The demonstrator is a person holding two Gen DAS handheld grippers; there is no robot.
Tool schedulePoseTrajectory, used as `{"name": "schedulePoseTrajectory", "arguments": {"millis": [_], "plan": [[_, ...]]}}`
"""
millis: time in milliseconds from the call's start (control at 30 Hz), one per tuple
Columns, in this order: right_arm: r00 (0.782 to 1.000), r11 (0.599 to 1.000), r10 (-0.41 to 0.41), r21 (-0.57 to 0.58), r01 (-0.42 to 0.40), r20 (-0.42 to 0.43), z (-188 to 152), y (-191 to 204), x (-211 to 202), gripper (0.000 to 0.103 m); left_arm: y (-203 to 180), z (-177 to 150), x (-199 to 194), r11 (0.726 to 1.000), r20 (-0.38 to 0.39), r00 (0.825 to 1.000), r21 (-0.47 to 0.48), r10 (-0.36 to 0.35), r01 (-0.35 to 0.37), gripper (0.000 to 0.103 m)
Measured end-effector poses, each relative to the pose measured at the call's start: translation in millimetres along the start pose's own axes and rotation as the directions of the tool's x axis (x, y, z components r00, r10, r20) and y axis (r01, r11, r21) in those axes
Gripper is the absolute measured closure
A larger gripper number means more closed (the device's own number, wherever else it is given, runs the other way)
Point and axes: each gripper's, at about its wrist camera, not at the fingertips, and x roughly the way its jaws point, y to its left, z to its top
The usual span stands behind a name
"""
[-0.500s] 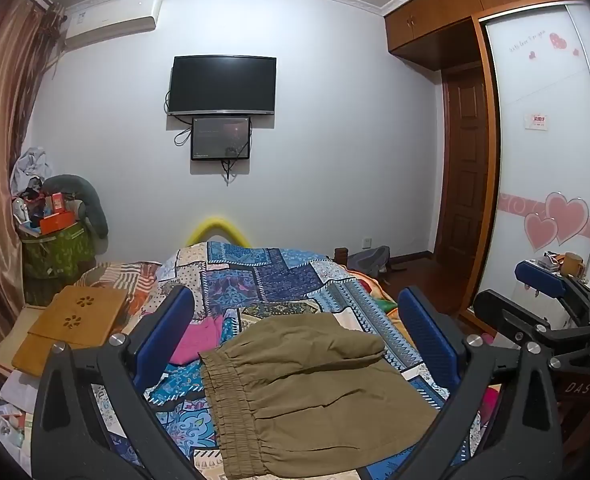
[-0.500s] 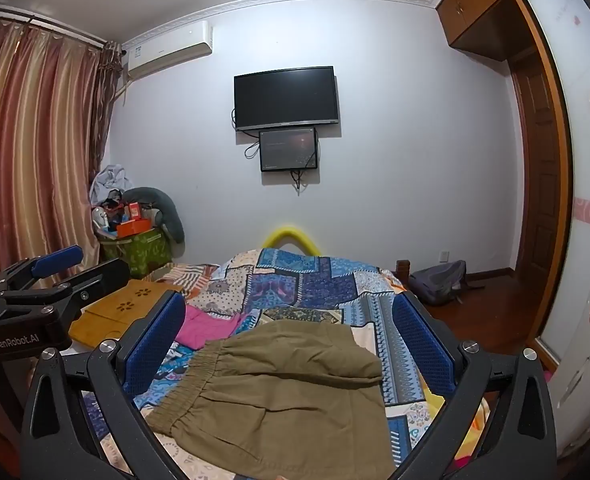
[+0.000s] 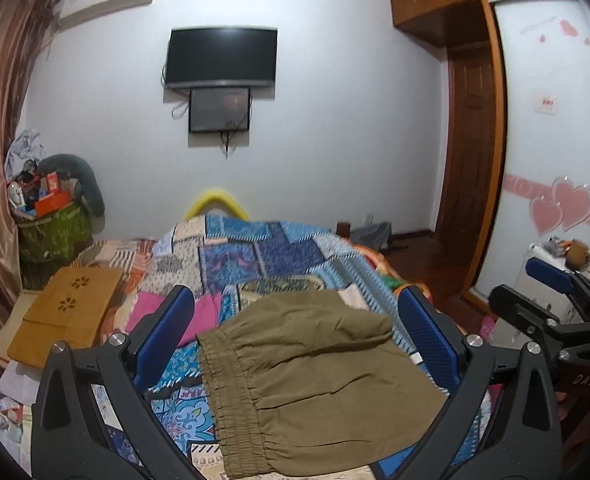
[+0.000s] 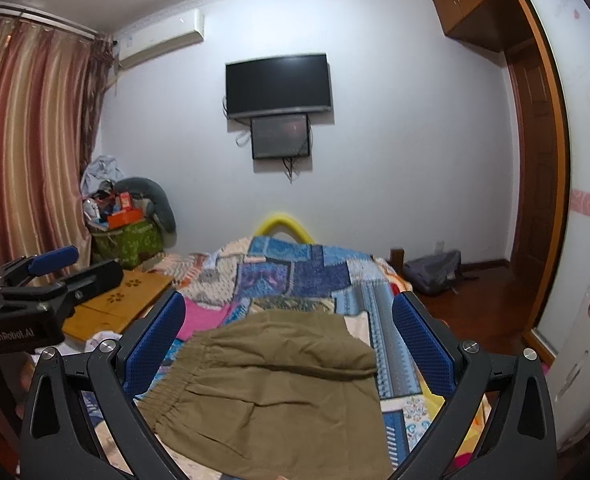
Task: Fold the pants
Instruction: 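Move both grippers down to the olive pants, left at the waistband, right at the leg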
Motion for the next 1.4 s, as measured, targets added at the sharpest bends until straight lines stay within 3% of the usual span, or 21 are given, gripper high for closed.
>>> {"name": "schedulePoseTrajectory", "arguments": {"millis": [133, 400, 567, 733, 1100, 1233, 1300, 1367, 1400], "plan": [[0.998, 1.000, -0.017, 0.022, 0.018, -0.063, -18, -15, 22, 0.000, 10, -12, 38, 1.000, -0.099, 0.995, 0.003, 0.012, -0.012, 0.000], [0.969, 0.996, -0.072, 0.025, 0.080, -0.237, -57, -49, 69, 0.000, 34, -45, 113, 0.999, -0.268, 0.963, -0.011, 0.040, -0.045, 0.000], [0.935, 0.994, -0.075, 0.044, 0.096, -0.348, -84, -72, 100, 0.000, 55, -64, 160, 0.997, -0.380, 0.923, -0.016, 0.066, -0.078, 0.000], [0.894, 0.991, -0.079, 0.062, 0.118, -0.442, -105, -93, 138, 0.000, 75, -83, 192, 0.995, -0.445, 0.893, -0.020, 0.075, -0.093, 0.000], [0.791, 0.996, -0.008, 0.063, 0.059, -0.612, -133, -132, 202, 0.003, 124, -126, 250, 0.985, -0.614, 0.786, -0.076, 0.079, -0.158, 0.001], [0.759, 0.995, 0.036, 0.095, 0.034, -0.650, -143, -144, 217, 0.026, 123, -137, 259, 0.989, -0.654, 0.757, -0.106, 0.011, -0.106, 0.023], [0.742, 0.994, 0.055, 0.104, 0.019, -0.668, -149, -145, 221, 0.036, 124, -141, 261, 0.987, -0.658, 0.753, -0.138, -0.026, -0.087, 0.028], [0.730, 0.995, 0.056, 0.095, 0.012, -0.681, -152, -144, 225, 0.060, 123, -142, 262, 0.988, -0.657, 0.753, -0.134, -0.027, -0.081, 0.029], [0.726, 0.997, 0.046, 0.079, 0.011, -0.686, -156, -142, 224, 0.064, 122, -142, 261, 0.988, -0.657, 0.753, -0.133, -0.028, -0.079, 0.029]]}}
